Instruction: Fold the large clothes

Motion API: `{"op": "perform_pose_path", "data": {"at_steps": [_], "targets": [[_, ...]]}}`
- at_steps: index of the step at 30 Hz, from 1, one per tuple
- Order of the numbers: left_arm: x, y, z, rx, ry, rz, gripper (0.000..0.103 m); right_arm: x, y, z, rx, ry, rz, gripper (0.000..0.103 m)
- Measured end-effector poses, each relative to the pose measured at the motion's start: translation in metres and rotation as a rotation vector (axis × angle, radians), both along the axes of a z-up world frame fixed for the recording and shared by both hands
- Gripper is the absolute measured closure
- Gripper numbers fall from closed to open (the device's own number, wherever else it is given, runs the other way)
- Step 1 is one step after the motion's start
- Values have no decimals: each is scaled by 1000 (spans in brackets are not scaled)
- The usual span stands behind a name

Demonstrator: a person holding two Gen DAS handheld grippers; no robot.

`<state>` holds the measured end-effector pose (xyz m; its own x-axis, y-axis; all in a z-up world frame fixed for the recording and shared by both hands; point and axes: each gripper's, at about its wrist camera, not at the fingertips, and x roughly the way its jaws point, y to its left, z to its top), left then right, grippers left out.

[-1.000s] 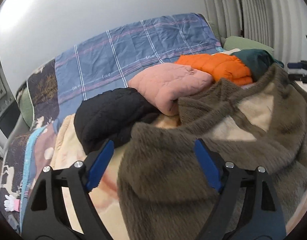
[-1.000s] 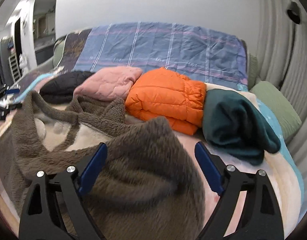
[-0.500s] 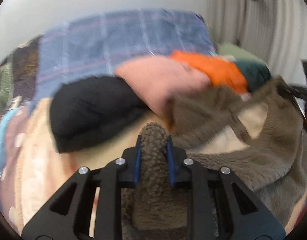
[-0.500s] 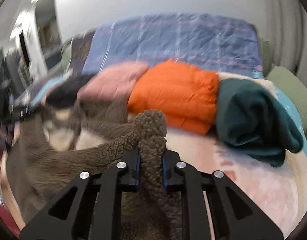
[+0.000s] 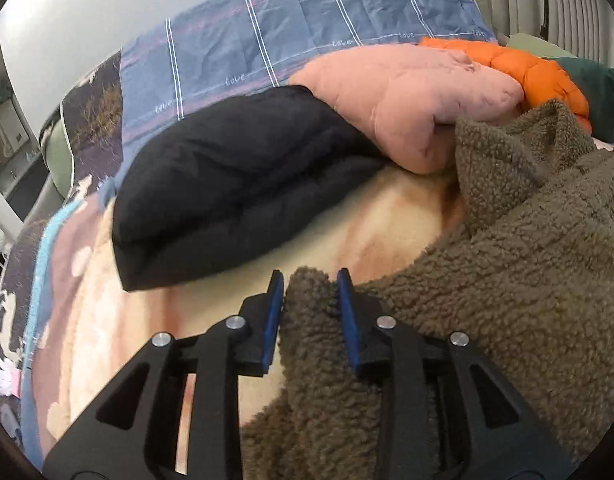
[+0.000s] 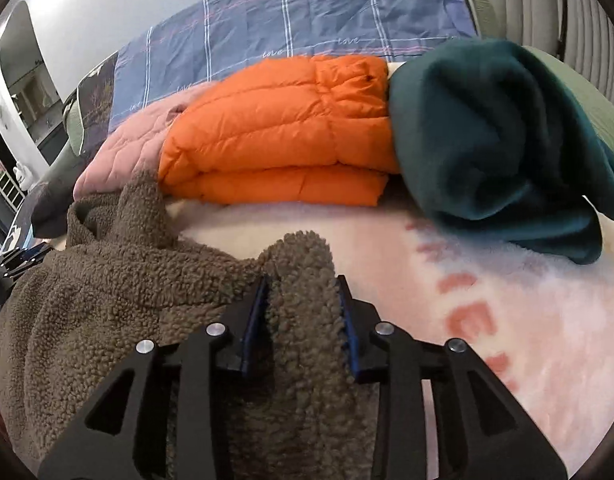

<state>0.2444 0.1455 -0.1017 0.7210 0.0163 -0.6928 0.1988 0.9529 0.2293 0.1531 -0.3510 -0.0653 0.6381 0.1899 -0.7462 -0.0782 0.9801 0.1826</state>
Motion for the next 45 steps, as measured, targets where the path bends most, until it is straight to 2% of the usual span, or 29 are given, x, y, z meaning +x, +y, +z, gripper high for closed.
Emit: {"op": "perform_pose_path", "data": {"at_steps": [4,8,9,10,11,12,13,14,15,16,17,18,20,22,23,25,27,28,29,30,31,32,36,38,40,41,43,44,45], "targets": [[-8,0,8,-19,-34,5,82,-10,10,11,-32,-49,-2,85],[-35,0,53,-50,-233,17,86,-33,9,54,-10,-209,-21,86],[-35,0,63,-64,-245,13,95,-33,9,60,-22,-224,-25,86],[-31,0,67,-42,-261,32,103,-29,11,62,-69,-228,-34,86],[-21,1,63,34,-264,91,103,-22,13,55,-117,-210,-44,85],[-10,3,52,74,-216,115,103,-16,16,44,-163,-177,-48,82],[7,10,28,60,-97,135,103,-2,23,17,-271,-86,-40,80],[13,15,12,46,-33,148,103,5,27,-6,-353,-31,-36,79],[16,18,-6,40,24,147,103,3,26,-15,-375,-47,-38,78],[13,20,-16,28,43,137,103,-2,28,-9,-389,-73,-40,77],[5,26,-16,-14,27,132,102,-5,29,-2,-395,-93,-38,66],[3,31,-12,-36,20,137,99,-8,29,7,-400,-114,-37,51],[-1,42,6,-115,22,137,88,-12,26,17,-403,-129,-50,45],[-6,50,23,-233,56,106,34,-16,18,23,-342,-117,-43,45],[-10,52,32,-327,80,65,28,-18,14,25,-308,-116,-45,45],[-16,57,36,-458,123,-18,22,-21,9,23,-270,-118,-52,42],[-13,53,28,-534,203,-66,19,-21,8,18,-232,-98,-60,41],[-10,47,17,-535,245,-71,22,-21,7,15,-210,-82,-60,41],[-6,38,7,-509,267,-61,37,-18,3,12,-172,-64,-55,50],[-1,34,0,-500,285,-70,67,-19,4,11,-137,-61,-41,85],[-1,31,0,-497,283,-70,79,-18,5,11,-101,-64,-24,87],[-7,25,9,-477,221,-67,89,-21,2,16,-83,-85,-41,88],[-43,31,69,-434,-21,-57,91,-48,1,56,7,-250,-35,89],[-50,36,78,-387,-52,-46,91,-51,5,66,17,-287,-35,89],[-43,36,61,-302,-11,-18,88,-36,15,58,-48,-246,-24,88],[-33,33,39,-247,46,1,87,-25,21,43,-102,-193,-21,86],[-18,24,-7,-195,161,7,80,-4,34,4,-243,-58,-17,82],[-19,19,-25,-186,126,5,80,4,40,-19,-295,-13,-2,81],[-22,20,-24,-192,102,8,78,5,42,-22,-308,-18,-7,74]]}}
